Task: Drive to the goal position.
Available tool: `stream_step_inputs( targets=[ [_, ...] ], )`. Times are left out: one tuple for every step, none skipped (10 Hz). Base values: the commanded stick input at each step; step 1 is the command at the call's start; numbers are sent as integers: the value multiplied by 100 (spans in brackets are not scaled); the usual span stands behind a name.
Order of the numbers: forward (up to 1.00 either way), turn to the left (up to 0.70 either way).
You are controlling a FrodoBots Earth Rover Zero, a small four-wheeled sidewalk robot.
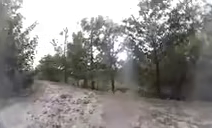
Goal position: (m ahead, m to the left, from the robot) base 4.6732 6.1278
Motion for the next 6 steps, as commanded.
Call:
stream_step_inputs(
  targets=[
    [60, 15],
    [60, 15],
    [60, 14],
    [60, 11],
    [60, 0],
    [60, 0]
  ],
)
